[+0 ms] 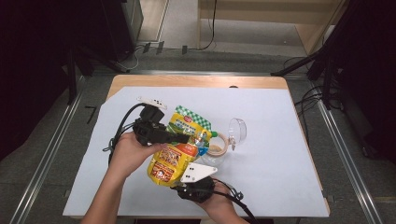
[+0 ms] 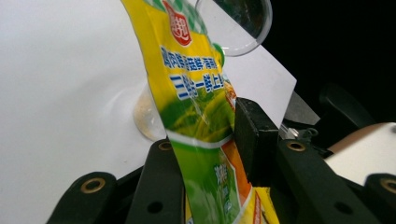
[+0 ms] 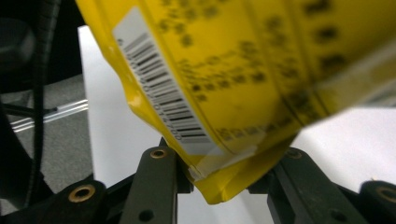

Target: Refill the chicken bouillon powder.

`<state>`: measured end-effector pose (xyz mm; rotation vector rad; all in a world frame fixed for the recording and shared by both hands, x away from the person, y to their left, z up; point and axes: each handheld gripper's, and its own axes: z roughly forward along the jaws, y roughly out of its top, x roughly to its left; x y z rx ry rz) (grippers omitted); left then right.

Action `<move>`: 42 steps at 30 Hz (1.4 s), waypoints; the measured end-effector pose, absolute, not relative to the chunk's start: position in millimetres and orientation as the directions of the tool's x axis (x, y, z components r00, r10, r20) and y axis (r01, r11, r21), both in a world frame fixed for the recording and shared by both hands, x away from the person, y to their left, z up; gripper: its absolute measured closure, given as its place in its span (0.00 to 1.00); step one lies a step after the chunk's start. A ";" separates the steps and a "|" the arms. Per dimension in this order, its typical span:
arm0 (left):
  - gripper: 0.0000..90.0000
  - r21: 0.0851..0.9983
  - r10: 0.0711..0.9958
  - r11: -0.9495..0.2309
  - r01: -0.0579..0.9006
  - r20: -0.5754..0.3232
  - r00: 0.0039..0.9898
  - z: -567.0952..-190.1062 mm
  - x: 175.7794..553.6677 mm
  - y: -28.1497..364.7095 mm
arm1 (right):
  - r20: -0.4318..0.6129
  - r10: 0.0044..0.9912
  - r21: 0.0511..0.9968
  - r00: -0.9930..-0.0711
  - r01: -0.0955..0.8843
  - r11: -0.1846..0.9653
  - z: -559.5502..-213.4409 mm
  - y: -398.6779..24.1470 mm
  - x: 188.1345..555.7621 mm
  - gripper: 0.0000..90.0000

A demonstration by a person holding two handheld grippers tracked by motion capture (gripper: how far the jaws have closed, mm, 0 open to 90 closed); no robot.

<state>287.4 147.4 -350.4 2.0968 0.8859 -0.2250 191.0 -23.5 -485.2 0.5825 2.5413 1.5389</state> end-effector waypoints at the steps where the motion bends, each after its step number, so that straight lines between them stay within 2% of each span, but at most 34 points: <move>1: 0.81 0.628 0.514 -0.408 0.662 -0.441 0.735 -350.4 287.4 147.4 | 0.105 0.374 0.873 -0.921 0.265 0.409 -483.6 -23.4 190.4 0.80; 6: 0.79 0.624 0.532 -0.422 0.658 -0.417 0.737 -353.6 286.7 137.9 | 0.103 0.354 0.879 -0.930 0.252 0.405 -476.7 -21.4 186.6 0.79; 18: 0.68 0.572 0.559 -0.402 0.715 -0.465 0.686 -361.3 294.1 125.5 | 0.133 0.314 0.882 -0.940 0.257 0.395 -461.7 -19.5 187.5 0.71; 26: 0.68 0.576 0.567 -0.396 0.716 -0.460 0.683 -359.4 297.2 122.2 | 0.109 0.301 0.882 -0.947 0.232 0.411 -455.3 -19.8 189.1 0.69; 30: 0.68 0.553 0.574 -0.400 0.731 -0.471 0.670 -351.7 303.6 120.6 | 0.107 0.285 0.887 -0.953 0.221 0.406 -449.2 -20.0 193.3 0.64; 35: 0.68 0.537 0.567 -0.395 0.745 -0.495 0.658 -347.6 306.7 122.9 | 0.071 0.267 0.894 -0.961 0.180 0.409 -443.6 -18.5 193.9 0.65; 42: 0.63 0.540 0.550 -0.398 0.741 -0.506 0.664 -349.6 307.3 120.3 | 0.083 0.293 0.893 -0.953 0.201 0.402 -447.7 -19.3 195.3 0.67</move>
